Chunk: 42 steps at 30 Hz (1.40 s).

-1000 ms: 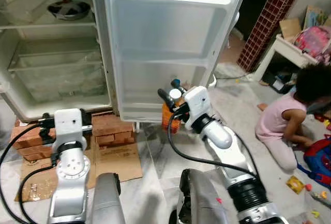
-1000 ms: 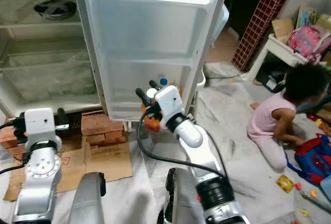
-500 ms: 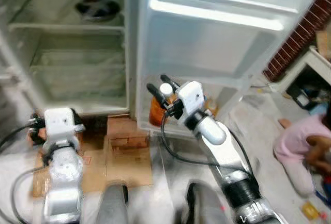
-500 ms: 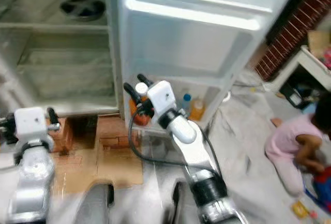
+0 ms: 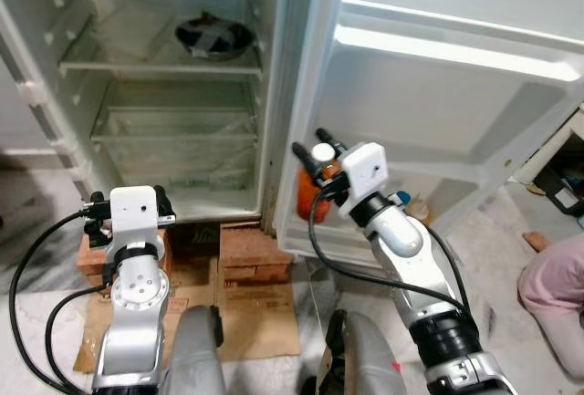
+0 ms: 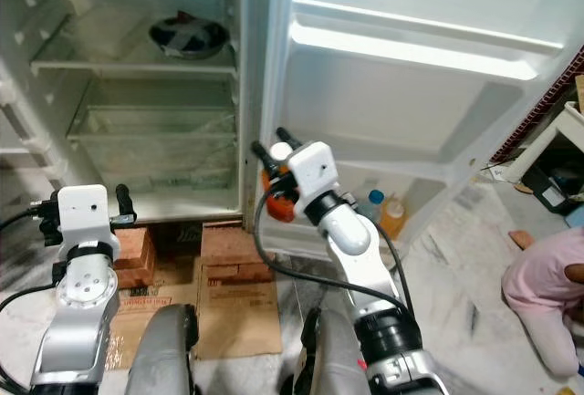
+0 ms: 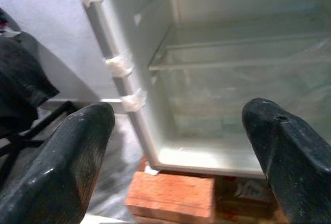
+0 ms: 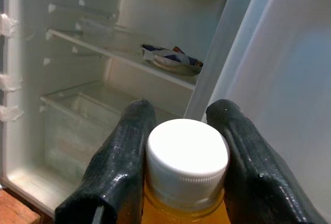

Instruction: Restocking fridge

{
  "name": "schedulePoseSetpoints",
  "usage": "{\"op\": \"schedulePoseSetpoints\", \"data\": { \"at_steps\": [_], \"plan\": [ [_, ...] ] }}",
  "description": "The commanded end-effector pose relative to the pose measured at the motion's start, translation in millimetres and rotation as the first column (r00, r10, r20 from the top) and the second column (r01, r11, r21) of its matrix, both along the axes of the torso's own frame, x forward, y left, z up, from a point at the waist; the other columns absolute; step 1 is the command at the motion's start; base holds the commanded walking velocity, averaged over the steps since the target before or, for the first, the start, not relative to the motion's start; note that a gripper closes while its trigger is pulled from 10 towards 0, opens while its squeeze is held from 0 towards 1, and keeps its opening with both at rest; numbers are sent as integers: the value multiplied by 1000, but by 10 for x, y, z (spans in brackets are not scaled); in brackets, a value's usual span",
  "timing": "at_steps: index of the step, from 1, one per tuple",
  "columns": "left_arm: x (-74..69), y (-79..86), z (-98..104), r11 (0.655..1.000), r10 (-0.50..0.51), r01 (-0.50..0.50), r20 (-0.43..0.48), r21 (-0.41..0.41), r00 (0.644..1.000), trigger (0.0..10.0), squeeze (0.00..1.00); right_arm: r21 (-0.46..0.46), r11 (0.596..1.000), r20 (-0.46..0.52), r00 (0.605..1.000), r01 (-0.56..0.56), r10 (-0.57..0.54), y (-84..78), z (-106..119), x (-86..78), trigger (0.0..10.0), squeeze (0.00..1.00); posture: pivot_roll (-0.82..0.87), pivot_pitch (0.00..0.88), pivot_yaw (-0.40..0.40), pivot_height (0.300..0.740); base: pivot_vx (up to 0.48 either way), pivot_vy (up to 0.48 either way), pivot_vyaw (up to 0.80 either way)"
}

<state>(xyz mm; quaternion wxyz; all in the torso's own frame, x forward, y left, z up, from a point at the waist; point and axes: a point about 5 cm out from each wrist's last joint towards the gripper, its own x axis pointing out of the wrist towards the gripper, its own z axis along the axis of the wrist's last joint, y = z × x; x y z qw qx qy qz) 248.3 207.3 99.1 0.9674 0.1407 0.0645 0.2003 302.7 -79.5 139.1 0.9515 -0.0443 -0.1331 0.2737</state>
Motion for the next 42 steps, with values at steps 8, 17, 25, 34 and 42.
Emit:
{"op": "schedulePoseSetpoints", "data": {
  "at_steps": [8,17,25,34,42],
  "plan": [
    [50,-160,6,996,-69,69,3,-55,998,10000,0,-9,998,44,997,62,-62,-119,93,79,10000,0,118,0,-109,570,354,-256,0],
    [39,-164,-4,995,-72,72,7,-75,997,10000,0,-13,998,38,997,66,-66,-118,59,76,10000,0,121,0,-113,570,86,-134,0],
    [-58,-198,34,992,-101,101,7,-72,995,10000,0,-24,999,54,998,35,-34,-114,27,-23,10000,0,118,31,-102,570,0,0,0],
    [-182,-239,137,981,-191,191,18,-38,982,10000,0,-86,985,99,983,-148,156,58,-23,-151,10000,0,161,118,-91,570,0,0,0],
    [-381,-201,233,971,-239,239,14,13,971,10000,0,-331,874,297,840,-355,454,474,-52,-390,10000,0,209,181,-81,570,0,0,0]
  ]
}}
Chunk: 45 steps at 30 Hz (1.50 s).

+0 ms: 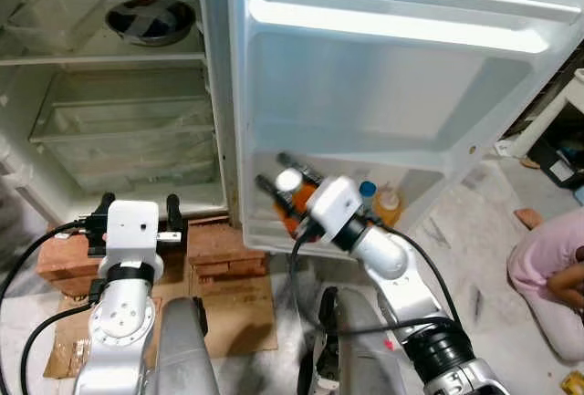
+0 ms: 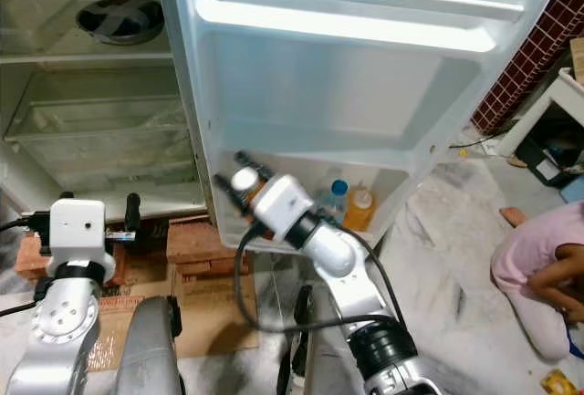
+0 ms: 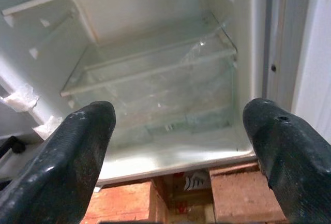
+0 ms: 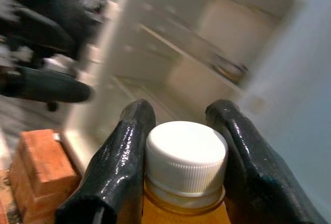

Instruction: Restocking fridge

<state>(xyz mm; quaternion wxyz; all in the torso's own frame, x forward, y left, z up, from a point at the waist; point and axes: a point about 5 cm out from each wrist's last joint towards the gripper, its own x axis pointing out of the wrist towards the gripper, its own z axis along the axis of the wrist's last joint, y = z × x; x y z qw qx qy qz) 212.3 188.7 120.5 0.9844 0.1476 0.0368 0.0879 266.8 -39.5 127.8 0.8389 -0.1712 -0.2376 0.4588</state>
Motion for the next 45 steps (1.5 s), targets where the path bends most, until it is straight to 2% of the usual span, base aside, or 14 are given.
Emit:
{"op": "schedulePoseSetpoints", "data": {
  "at_steps": [1,4,8,10,12,15,18,22,30,36,45],
  "plan": [
    [-32,-17,38,1000,-9,9,-4,9,1000,10000,0,-55,995,143,986,-81,89,141,31,-59,10000,0,215,187,-78,570,0,0,0],
    [-57,-42,72,1000,-26,26,-1,18,1000,10000,0,-99,990,188,974,-105,122,196,-21,-74,10000,0,226,196,-73,570,0,0,0],
    [-84,-66,81,999,-42,42,-6,15,999,10000,0,-164,984,164,981,-75,102,188,-181,-14,10000,0,233,208,-65,570,0,0,0],
    [-118,-73,82,999,-50,50,-14,19,999,10000,0,-221,975,152,987,-12,47,118,-314,62,10000,0,239,214,-61,570,0,0,0],
    [-125,-72,83,999,-50,50,-15,19,999,10000,0,-235,972,151,988,10,27,95,-339,87,10000,0,241,216,-59,570,0,0,0],
    [-140,-65,88,998,-50,51,-24,21,998,10000,0,-280,953,175,982,115,-67,-6,-423,208,10000,0,245,225,-53,570,0,0,0],
    [-142,-73,79,998,-55,56,-30,21,998,10000,0,-287,944,175,978,162,-114,-21,-428,281,10000,0,243,228,-50,570,0,0,0],
    [-141,-104,92,997,-67,68,-32,23,997,10000,0,-286,924,245,951,255,-186,13,-384,398,10000,0,254,238,-47,570,0,0,0],
    [-174,-70,103,998,-58,59,-39,34,998,10000,0,-214,933,364,910,290,-199,161,-199,472,10000,0,271,251,-57,570,0,0,0],
    [-177,-101,116,997,-60,61,-38,36,997,10000,0,-268,895,349,901,358,-256,119,-365,472,10000,0,301,260,-72,570,0,0,0],
    [-192,-80,140,997,-53,55,-33,52,998,10000,0,-325,874,283,919,362,-275,152,-508,433,10000,0,311,267,-81,570,0,0,0]
  ]
}}
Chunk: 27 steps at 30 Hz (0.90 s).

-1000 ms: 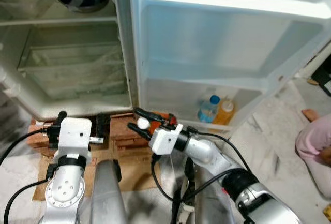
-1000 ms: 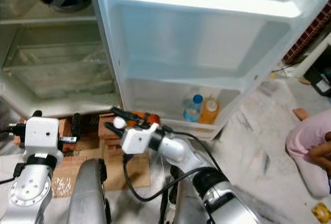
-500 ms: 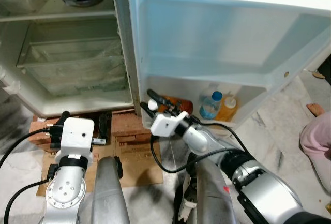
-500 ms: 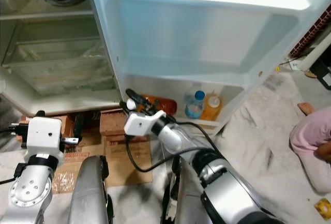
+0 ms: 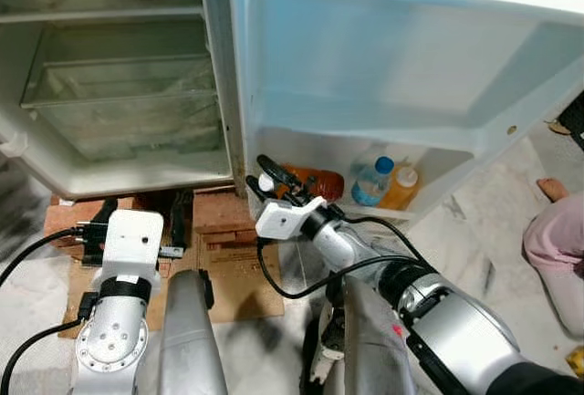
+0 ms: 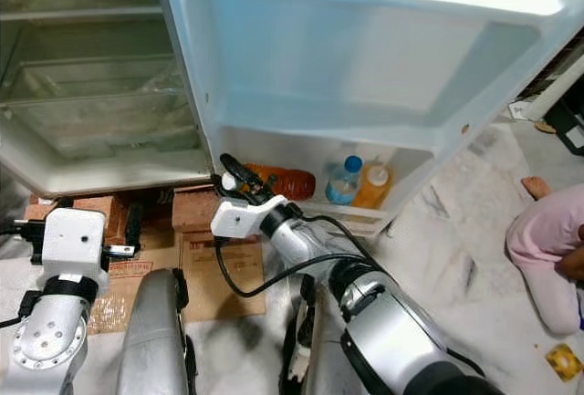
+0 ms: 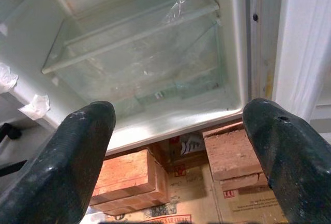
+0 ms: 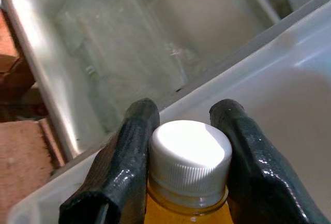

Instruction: Restocking fridge

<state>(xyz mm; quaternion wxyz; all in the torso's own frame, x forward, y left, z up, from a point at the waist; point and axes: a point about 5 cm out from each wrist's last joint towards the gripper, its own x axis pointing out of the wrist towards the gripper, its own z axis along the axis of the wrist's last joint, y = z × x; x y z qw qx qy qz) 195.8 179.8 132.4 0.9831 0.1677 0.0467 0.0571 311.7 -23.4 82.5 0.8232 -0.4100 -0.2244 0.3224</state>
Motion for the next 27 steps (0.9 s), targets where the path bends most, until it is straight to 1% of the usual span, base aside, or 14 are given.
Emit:
{"op": "schedulePoseSetpoints", "data": {
  "at_steps": [1,5,8,9,10,11,13,15,17,20,21,23,25,27],
  "plan": [
    [-29,5,20,1000,5,-5,1,17,1000,10000,0,-30,1000,-27,1000,4,-5,-12,-68,-20,10000,0,311,267,-81,570,0,0,0],
    [-5,-41,32,1000,-3,3,7,12,1000,10000,0,-28,1000,-108,994,14,-17,-41,-137,-37,10000,0,307,265,-80,570,0,0,0],
    [13,-46,32,1000,-6,5,9,13,1000,10000,0,8,999,-196,980,31,-28,-48,-159,-30,10000,0,304,267,-81,570,0,0,0],
    [23,-46,37,1000,-10,9,14,19,1000,10000,0,-5,1000,-194,981,25,-25,-56,-167,-32,10000,0,303,267,-82,570,0,0,0],
    [33,-44,36,1000,-10,10,15,19,1000,10000,0,-3,1000,-222,975,26,-26,-63,-186,-36,10000,0,301,265,-81,570,0,0,0],
    [33,-44,36,1000,-10,10,15,19,1000,10000,0,-3,1000,-222,975,26,-26,-63,-186,-36,10000,0,301,265,-81,570,0,0,0],
    [41,-43,33,1000,-9,8,15,18,1000,10000,0,1,999,-282,959,36,-35,-77,-228,-42,10000,0,300,264,-81,570,0,0,0],
    [47,-50,35,1000,-9,9,17,17,1000,10000,0,-3,998,-313,948,58,-55,-103,-251,-31,10000,0,301,261,-83,570,0,0,0],
    [58,-56,36,1000,-9,8,19,15,1000,10000,0,-2,996,-328,941,91,-87,-137,-240,11,10000,0,302,256,-83,570,0,0,0],
    [66,-56,38,1000,-6,6,21,14,1000,10000,0,-40,991,-290,948,127,-133,-188,-217,66,10000,0,303,253,-83,570,0,0,0],
    [68,-47,42,1000,-3,2,22,13,1000,10000,0,-35,982,-288,939,185,-187,-256,-177,137,10000,0,304,250,-83,570,0,0,0],
    [72,-39,43,1000,0,0,22,12,1000,10000,0,-26,970,-290,927,240,-238,-328,-133,207,10000,0,304,247,-82,570,0,0,0],
    [78,-31,40,1000,3,-3,22,12,1000,10000,0,-32,946,-294,901,323,-318,-462,-88,300,10000,0,302,242,-81,570,0,0,0],
    [83,-31,39,1000,3,-4,22,11,1000,10000,0,-49,929,-288,885,367,-365,-552,-76,342,10000,0,302,242,-80,570,0,0,0]
  ]
}}
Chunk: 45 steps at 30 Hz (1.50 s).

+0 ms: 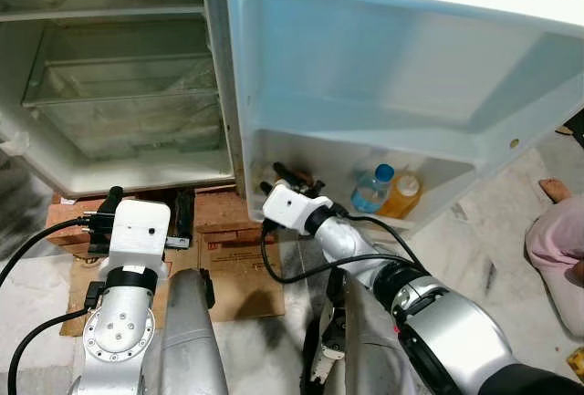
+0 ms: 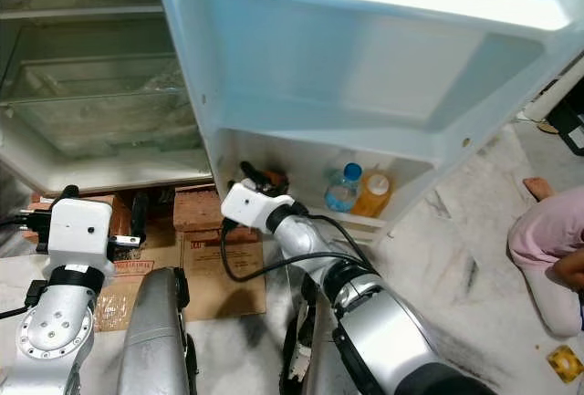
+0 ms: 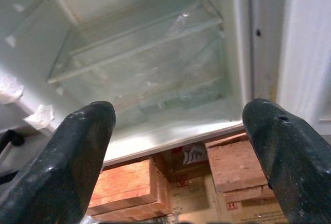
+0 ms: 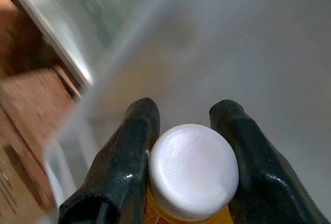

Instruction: Restocking fridge

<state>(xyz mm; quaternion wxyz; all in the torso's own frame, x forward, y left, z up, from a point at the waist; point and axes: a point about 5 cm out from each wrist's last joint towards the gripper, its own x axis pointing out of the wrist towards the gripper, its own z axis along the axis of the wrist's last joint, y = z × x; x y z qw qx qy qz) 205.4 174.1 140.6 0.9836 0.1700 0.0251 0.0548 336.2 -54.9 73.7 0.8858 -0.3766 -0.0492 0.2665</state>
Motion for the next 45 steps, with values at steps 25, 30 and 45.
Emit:
{"op": "schedulePoseSetpoints", "data": {
  "at_steps": [25,30,45],
  "plan": [
    [42,15,-88,1000,14,-14,-32,-13,999,10000,0,-38,907,-76,904,419,-421,-846,91,283,10000,1000,291,210,-82,570,0,0,0],
    [40,22,-97,1000,15,-16,-35,-13,999,10000,0,-66,900,-50,900,430,-433,-887,118,301,10000,1000,286,208,-80,570,0,0,0],
    [107,16,-113,1000,21,-22,-24,-17,999,10000,0,150,934,27,943,323,-331,-784,388,357,10000,1000,251,171,-83,570,0,0,0]
  ]
}}
